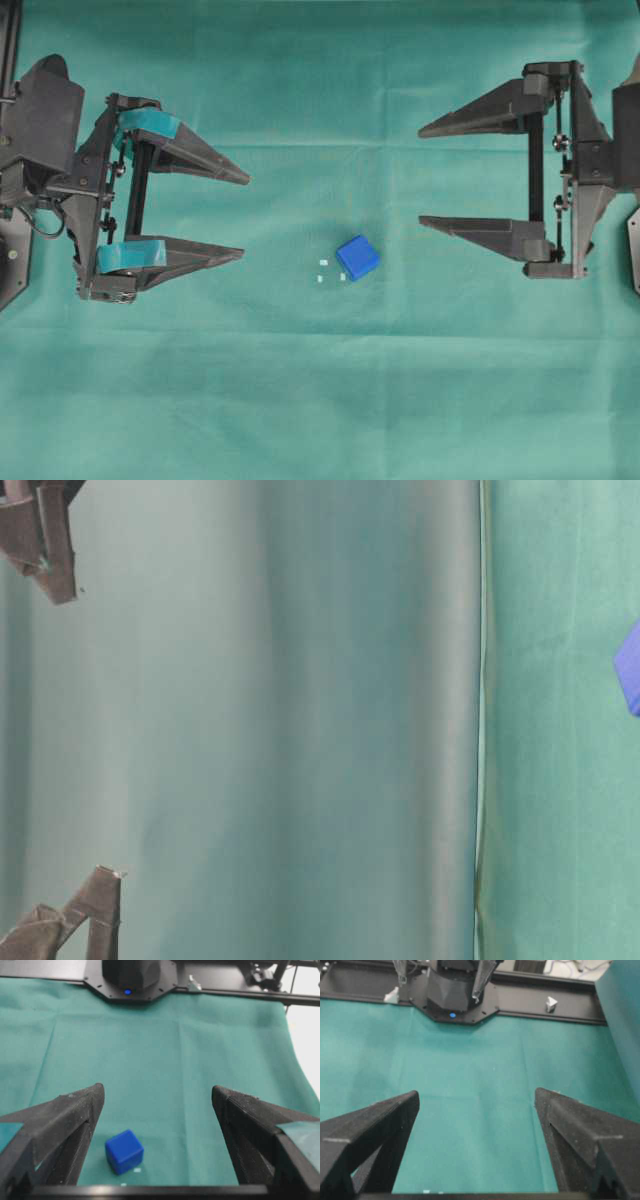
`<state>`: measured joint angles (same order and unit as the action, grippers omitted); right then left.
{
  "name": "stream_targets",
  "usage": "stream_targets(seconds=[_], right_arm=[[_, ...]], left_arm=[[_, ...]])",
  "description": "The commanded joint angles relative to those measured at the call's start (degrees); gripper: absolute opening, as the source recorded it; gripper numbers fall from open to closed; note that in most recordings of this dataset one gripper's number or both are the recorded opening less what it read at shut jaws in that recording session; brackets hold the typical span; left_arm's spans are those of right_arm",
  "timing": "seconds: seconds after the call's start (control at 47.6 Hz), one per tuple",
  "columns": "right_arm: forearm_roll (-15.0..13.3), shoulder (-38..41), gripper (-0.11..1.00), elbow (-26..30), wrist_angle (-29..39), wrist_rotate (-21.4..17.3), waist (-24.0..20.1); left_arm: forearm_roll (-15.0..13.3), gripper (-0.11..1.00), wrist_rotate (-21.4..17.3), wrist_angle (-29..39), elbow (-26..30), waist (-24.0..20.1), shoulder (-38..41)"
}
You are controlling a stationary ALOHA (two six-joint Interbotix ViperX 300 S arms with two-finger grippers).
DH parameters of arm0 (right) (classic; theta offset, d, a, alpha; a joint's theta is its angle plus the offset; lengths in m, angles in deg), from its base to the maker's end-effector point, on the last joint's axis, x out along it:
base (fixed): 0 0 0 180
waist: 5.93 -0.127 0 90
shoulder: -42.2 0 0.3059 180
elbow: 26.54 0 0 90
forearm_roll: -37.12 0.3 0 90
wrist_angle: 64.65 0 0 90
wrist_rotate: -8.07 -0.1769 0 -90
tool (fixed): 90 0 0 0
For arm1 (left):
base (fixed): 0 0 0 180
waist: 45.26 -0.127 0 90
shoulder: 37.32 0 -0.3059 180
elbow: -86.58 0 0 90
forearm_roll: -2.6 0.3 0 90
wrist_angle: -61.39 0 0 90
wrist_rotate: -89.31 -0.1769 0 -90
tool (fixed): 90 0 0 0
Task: Handover the blue block to the right arm after grasping it with the left arm, then place it in the designated position.
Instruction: 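Open the right gripper and retract it to the right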
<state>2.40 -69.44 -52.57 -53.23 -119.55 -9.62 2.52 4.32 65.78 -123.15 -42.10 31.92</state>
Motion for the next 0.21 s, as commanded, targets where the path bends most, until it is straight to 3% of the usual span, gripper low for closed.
stream_targets(seconds=[0.0, 0.189], right_arm=[[-0.26, -0.18, 0.92, 0.7, -0.7, 0.0, -0.09], [-0.35, 0.26, 0.92, 0.79, -0.7, 0.0, -0.09]], left_arm=[[0.09, 1.0, -0.09, -0.53, 0.97, 0.09, -0.26], [0.09, 1.0, -0.09, -0.53, 0.97, 0.18, -0.26]])
